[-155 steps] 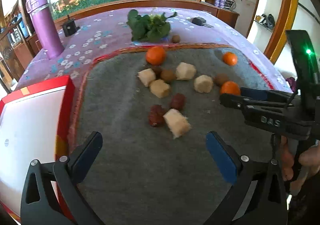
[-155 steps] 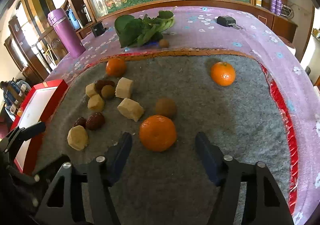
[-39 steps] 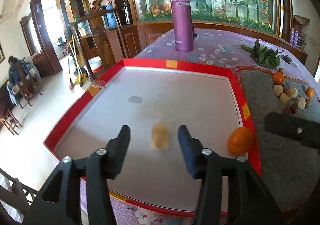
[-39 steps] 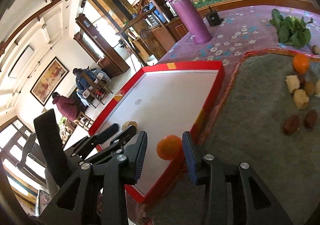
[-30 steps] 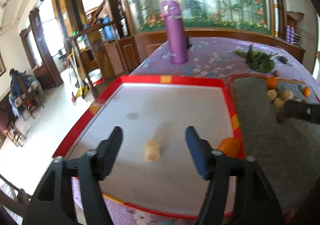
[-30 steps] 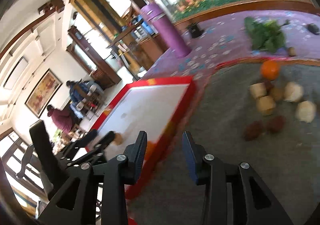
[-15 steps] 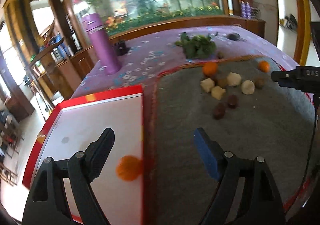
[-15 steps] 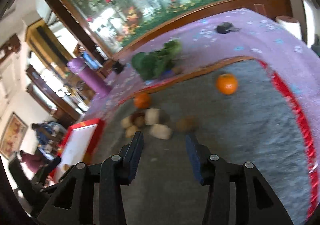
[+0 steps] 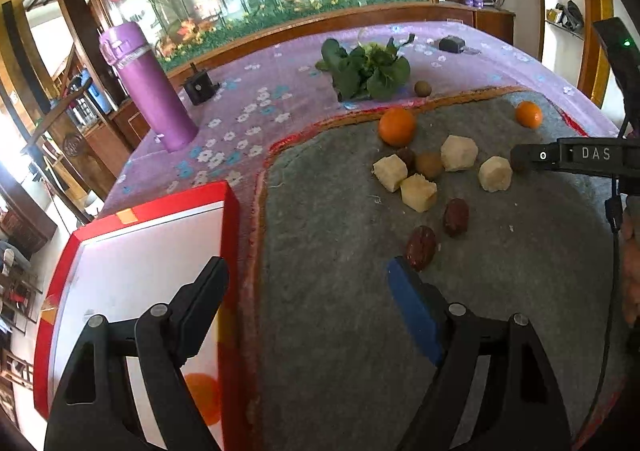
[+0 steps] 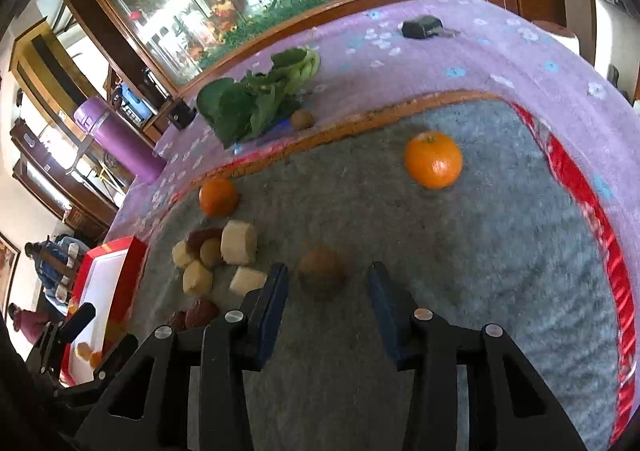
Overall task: Organize fruits
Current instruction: 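Grasp a red date with the left tool while the right tool grasps a brown kiwi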
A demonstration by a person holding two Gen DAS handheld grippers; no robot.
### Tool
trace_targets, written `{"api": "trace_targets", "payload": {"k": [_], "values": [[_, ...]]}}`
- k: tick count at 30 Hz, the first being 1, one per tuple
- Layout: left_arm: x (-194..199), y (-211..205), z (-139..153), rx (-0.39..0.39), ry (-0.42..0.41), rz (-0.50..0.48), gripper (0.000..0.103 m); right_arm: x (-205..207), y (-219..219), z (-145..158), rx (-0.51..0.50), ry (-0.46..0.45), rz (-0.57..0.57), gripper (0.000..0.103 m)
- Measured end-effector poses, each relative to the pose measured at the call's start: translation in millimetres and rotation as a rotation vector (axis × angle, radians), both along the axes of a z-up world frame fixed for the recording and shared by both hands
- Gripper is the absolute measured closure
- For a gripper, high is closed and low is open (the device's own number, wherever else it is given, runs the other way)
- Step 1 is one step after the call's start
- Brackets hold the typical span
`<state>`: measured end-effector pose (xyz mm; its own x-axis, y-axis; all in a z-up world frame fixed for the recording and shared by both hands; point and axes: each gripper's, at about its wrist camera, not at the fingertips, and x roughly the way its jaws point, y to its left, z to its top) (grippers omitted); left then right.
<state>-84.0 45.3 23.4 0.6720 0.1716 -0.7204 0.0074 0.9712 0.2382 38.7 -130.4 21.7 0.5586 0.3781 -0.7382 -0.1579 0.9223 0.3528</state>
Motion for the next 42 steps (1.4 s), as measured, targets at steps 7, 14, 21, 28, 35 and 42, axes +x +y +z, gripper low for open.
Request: {"api": "trace_targets", "payload": {"k": [7,14,21,28,35,42], "values": [[15,-10,-6,-0.038,0.042,-0.026,0.021,-1,1,-2,-0.036,-0.031,-0.011,0.076],[19,-21,-6,-0.041,0.053,-0.055,0.021,1,-7,-3,0.016,-0.008,-0.013,0.076],[21,-33,-7,-0.082,0.08,-0.083,0.021,1,-7,-3,0.021,-0.003,-0.012,0.075],[38,-33,-17,-0.135,0.121,-0.091,0.041,1,-7,-3,0.03,0.001,-0.014,0.075],[44,-28,-15,-0.164,0.097,-0.073,0.077,1,-7,-4,0.028,-0.002,-0.014,0.075],[31,-17,-9,-0.229,0.069,-0.072,0.088,0,-1,-3,-0.02,-0.027,-0.004,0.076]]}}
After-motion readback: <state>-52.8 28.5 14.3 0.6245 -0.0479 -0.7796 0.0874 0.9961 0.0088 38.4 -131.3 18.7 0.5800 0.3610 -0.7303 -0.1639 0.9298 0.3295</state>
